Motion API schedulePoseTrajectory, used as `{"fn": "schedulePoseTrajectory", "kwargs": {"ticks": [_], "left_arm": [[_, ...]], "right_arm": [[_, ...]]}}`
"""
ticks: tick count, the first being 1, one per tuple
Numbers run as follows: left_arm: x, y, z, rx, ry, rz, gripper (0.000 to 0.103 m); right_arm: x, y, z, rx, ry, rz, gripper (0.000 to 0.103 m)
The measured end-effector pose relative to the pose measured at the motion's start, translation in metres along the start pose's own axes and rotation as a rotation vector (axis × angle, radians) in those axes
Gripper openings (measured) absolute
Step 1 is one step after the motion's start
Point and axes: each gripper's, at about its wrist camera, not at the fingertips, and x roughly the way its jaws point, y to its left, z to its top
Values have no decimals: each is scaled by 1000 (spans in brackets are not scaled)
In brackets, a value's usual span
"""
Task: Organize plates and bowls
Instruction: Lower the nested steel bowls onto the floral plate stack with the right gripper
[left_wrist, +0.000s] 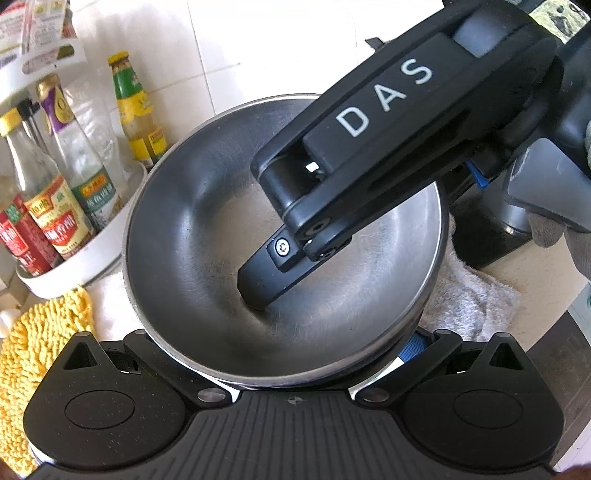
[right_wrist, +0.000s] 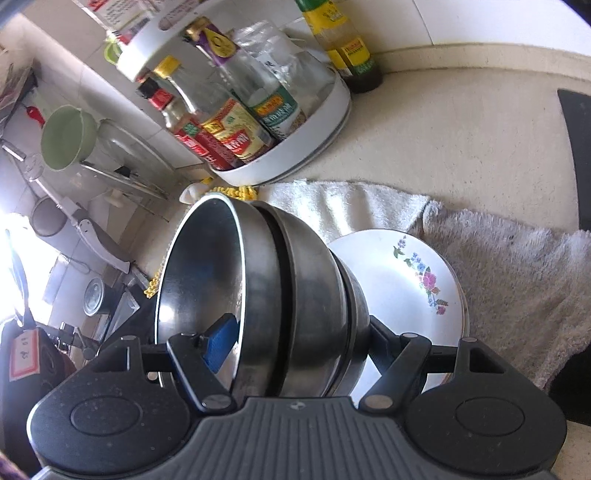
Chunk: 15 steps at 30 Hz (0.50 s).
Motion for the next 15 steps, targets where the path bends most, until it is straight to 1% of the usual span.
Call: {"fn": "schedulePoseTrajectory", "kwargs": {"ticks": [2, 5, 9, 15], "left_arm": [[1, 0, -2, 0, 12, 5, 103], [16, 9, 2, 3, 27, 9, 103], [25, 8, -3, 6, 49, 12, 103], [27, 5, -6, 14, 72, 20, 103]], "right_arm": [[6, -4, 1, 11, -1, 0, 95], [13, -9, 2, 11, 1, 1, 95], [23, -16, 3, 25, 9, 9, 95], [31, -27, 5, 40, 10, 29, 94]]}}
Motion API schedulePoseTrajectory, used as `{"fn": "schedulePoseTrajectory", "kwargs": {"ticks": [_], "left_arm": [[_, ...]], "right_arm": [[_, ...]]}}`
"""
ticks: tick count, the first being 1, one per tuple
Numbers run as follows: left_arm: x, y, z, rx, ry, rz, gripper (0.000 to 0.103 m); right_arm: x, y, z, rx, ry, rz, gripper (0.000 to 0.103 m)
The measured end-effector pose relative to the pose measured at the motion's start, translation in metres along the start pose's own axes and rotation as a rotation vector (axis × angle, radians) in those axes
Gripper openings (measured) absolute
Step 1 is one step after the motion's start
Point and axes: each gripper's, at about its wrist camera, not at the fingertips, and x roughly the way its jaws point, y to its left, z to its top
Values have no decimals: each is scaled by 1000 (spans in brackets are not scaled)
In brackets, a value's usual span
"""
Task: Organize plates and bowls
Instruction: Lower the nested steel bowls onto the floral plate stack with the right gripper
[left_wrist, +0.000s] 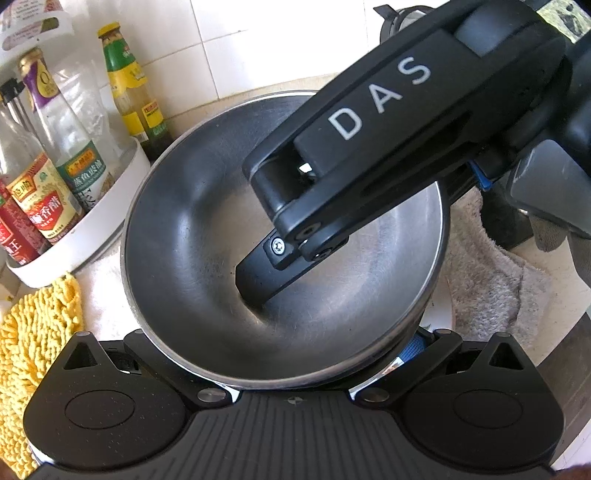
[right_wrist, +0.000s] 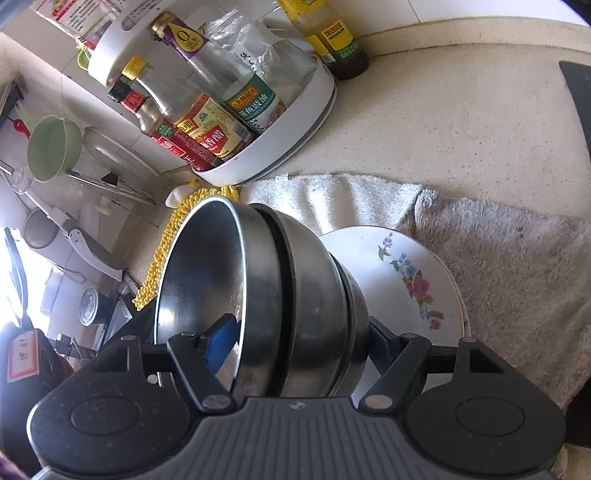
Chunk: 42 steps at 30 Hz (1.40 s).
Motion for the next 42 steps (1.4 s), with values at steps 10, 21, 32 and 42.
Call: {"fn": "schedulePoseTrajectory", "kwargs": {"ticks": [10, 21, 32, 42], "left_arm": [[0, 4, -10, 3, 30, -18, 103], [-26, -7, -28, 39, 31, 2, 103], [-42, -13, -31, 159, 25, 37, 102], [-72, 4, -45, 69, -23, 4, 102]], "right_arm": [[10, -9, 1, 11, 20, 1, 95], [-5, -5, 5, -33, -26, -68, 95], [-7, -6, 2, -57, -38, -143, 95], [-21, 11, 3, -98, -73, -123, 95]]}}
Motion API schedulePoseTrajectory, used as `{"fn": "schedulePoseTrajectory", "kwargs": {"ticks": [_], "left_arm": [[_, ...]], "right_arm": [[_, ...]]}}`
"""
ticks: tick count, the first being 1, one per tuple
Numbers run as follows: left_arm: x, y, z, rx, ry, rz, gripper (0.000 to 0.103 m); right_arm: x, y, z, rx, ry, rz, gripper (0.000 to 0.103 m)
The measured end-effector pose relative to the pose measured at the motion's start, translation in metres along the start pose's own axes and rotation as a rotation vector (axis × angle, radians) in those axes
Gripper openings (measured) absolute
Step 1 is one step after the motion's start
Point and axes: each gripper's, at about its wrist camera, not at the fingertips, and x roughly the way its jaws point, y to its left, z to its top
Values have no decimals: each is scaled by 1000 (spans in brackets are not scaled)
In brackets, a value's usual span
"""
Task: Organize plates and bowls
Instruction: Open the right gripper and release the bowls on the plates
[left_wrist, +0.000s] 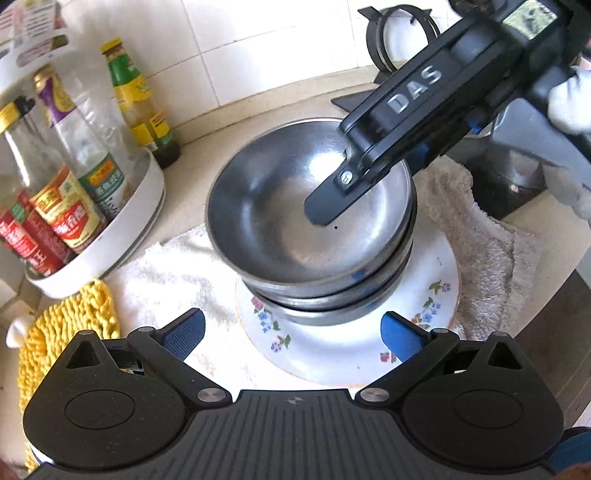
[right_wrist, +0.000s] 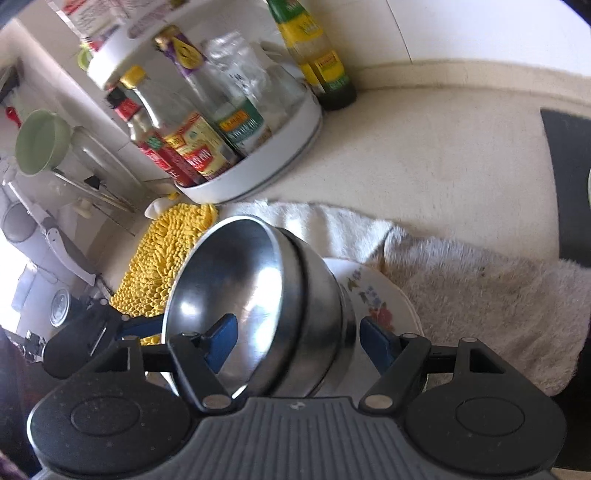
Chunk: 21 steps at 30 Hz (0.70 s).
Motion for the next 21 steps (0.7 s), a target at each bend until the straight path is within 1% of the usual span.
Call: {"fn": "schedulePoseTrajectory", "kwargs": {"ticks": [5, 7, 12, 18, 21], "left_arm": [[-13, 13, -6, -110, -33, -5, 102], [-20, 18, -9, -162, -50, -19, 103], [-32, 27, -11, -304, -75, -15, 103], [-43, 29, -18, -445, -86, 50, 103], [-47, 19, -21, -490, -88, 108, 103]], "right_arm": [[-27, 10, -9, -38, -52, -15, 95], [-40, 16, -17, -58, -74, -22, 95], [-62, 25, -41, -84, -117, -40, 96], [-74, 31, -74, -112, -174, -88, 99], [-75, 30, -84, -113, -189, -100, 99]]}}
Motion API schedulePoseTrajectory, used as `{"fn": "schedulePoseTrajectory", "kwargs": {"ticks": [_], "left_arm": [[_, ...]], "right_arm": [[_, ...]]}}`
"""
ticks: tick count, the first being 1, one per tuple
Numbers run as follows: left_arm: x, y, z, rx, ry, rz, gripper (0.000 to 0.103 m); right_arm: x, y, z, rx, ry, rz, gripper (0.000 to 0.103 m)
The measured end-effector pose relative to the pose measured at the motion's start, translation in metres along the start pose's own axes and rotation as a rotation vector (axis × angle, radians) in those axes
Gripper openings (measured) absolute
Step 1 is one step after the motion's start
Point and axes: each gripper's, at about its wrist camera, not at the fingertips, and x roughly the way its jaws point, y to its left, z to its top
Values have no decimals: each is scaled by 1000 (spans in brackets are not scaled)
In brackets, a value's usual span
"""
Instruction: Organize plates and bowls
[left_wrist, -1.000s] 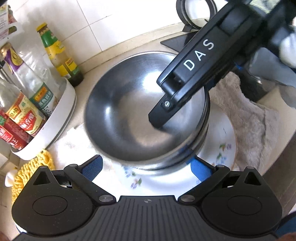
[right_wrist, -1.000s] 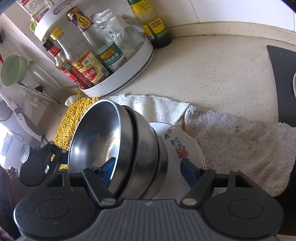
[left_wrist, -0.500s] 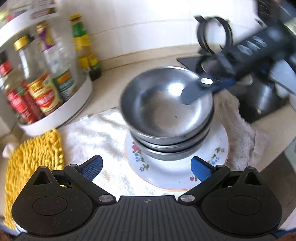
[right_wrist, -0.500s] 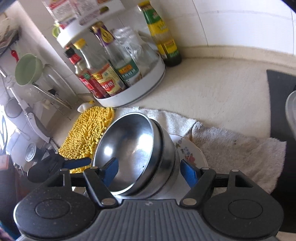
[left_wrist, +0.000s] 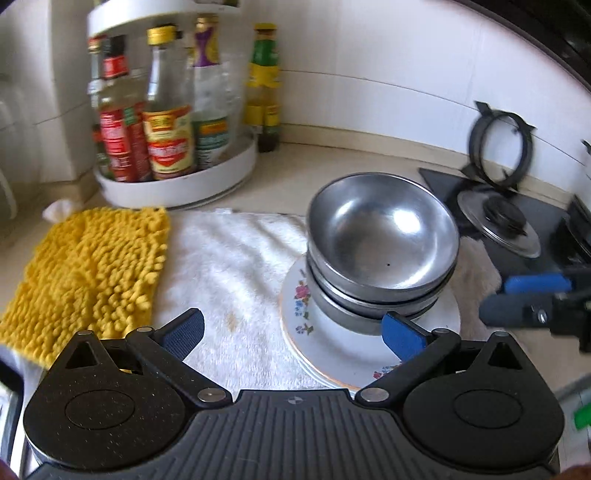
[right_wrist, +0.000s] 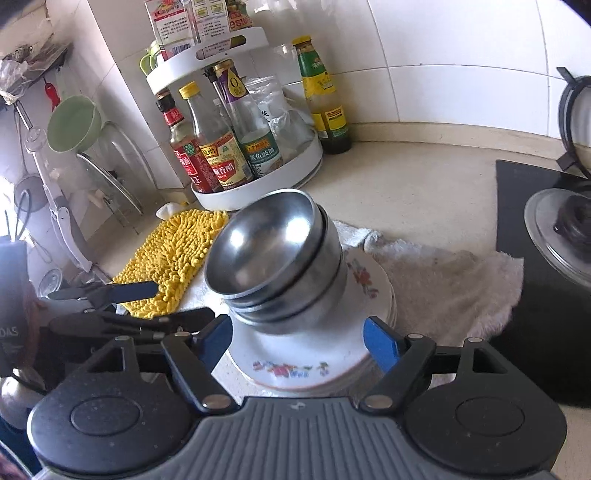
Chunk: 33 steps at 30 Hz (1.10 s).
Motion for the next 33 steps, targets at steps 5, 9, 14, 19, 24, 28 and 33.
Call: {"fn": "schedulePoseTrajectory", "kwargs": {"ticks": [5, 9, 14, 19, 24, 28, 33], "left_arm": [[-7, -15, -8, -75, -12, 68, 103], [-14, -29, -17, -98, -8, 91, 103], [-23, -39, -27, -124, -4, 115, 103], [-30, -45, -36, -153, 3, 139, 103], [-37, -47, -43, -192, 1, 145, 103], [-39, -50, -47, -199, 5, 148, 103], [-43, -55, -51, -207, 5, 140, 103]], "right_arm": [[-10, 2, -15, -3, -51, -30, 100], [-17, -3, -25, 7, -66, -24, 100], [-29, -9, -36, 19, -65, -19, 101], [-38, -10, -44, 19, -69, -18, 102], [-43, -7, -51, 17, -84, -42, 103], [-43, -10, -55, 34, -90, -53, 103], [-41, -12, -58, 29, -107, -95, 103]]}}
